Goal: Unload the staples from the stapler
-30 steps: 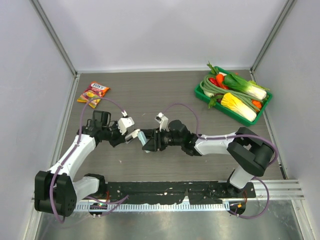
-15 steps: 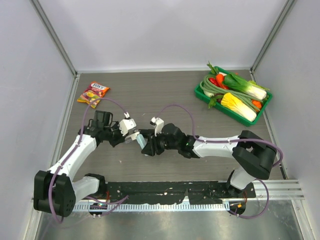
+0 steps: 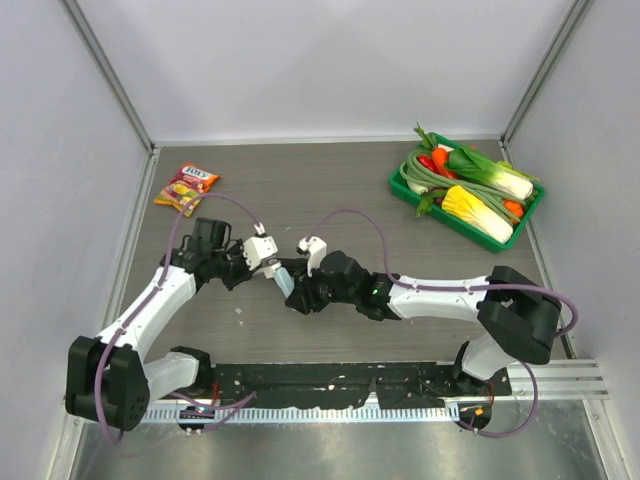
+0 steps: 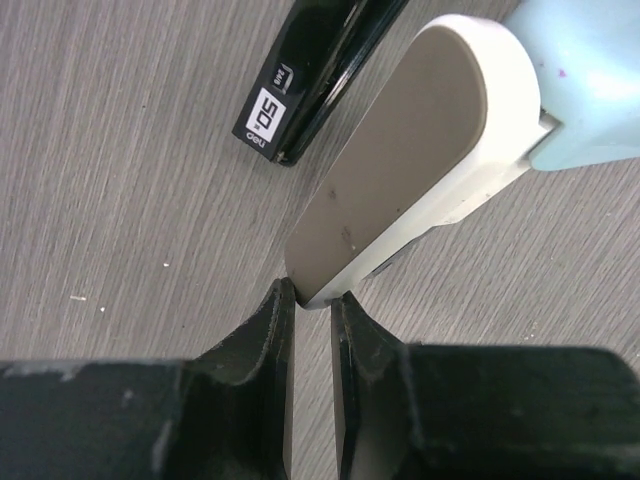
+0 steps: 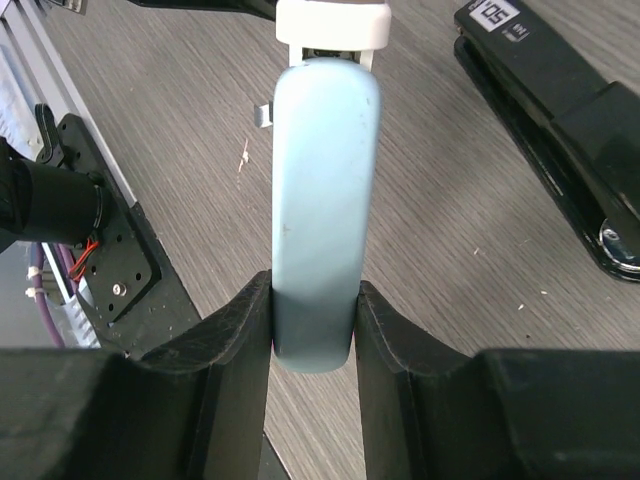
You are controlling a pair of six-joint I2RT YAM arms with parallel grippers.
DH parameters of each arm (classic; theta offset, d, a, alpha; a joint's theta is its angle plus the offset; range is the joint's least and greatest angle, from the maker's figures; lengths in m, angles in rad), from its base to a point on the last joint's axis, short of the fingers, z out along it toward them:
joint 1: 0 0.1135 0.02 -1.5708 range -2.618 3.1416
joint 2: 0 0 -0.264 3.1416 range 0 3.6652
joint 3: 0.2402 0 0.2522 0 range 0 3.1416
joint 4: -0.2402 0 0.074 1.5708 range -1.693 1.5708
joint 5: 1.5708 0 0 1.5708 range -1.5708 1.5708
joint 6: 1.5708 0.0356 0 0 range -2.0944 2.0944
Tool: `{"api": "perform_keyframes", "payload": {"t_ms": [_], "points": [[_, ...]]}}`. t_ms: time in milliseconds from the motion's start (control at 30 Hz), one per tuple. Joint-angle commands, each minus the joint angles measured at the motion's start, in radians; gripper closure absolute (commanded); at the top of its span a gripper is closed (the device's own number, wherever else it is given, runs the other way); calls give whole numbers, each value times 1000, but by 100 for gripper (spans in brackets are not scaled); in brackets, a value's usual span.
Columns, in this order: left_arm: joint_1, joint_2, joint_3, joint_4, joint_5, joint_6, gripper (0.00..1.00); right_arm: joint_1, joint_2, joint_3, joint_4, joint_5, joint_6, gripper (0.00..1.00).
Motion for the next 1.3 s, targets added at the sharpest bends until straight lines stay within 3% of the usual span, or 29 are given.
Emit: {"api": "perform_keyframes", "payload": {"t_ms": [0,200,233,333,500,600,633,700,733,800,833,1000,1167,1267], "points": [[1,3,97,151,4,-60,100,63,-42,1,-13,-120,-58,99],[-2,-47,135,24,102,-193,99,60,9,112,16,-55,-61,99],[0,-54,143,-23,131,-203,90,52,18,132,16,-43,-62,99],[-2,-93,161,-96,164,-232,82,42,58,223,-17,-25,-68,99],[3,-141,152,-170,120,-191,79,11,113,349,-95,18,-73,99],[20,-181,129,-164,101,-206,72,-7,151,410,-151,26,-88,99],[21,-210,123,-154,99,-233,57,-9,162,445,-164,26,-91,99],[30,-239,123,-144,81,-259,38,-24,202,484,-212,26,-110,99],[36,-250,126,-118,66,-282,16,-30,214,517,-226,28,-114,99],[87,-261,140,-113,81,-330,12,-44,240,543,-255,20,-117,99],[114,-262,153,-110,99,-339,1,-60,266,556,-261,5,-117,99],[329,-209,218,-124,182,-422,0,-72,344,663,-325,-3,-147,99],[628,-118,307,-56,403,-591,0,-72,470,806,-392,-11,-159,99],[668,-71,339,-59,425,-637,0,-73,539,924,-486,9,-163,99]]}}
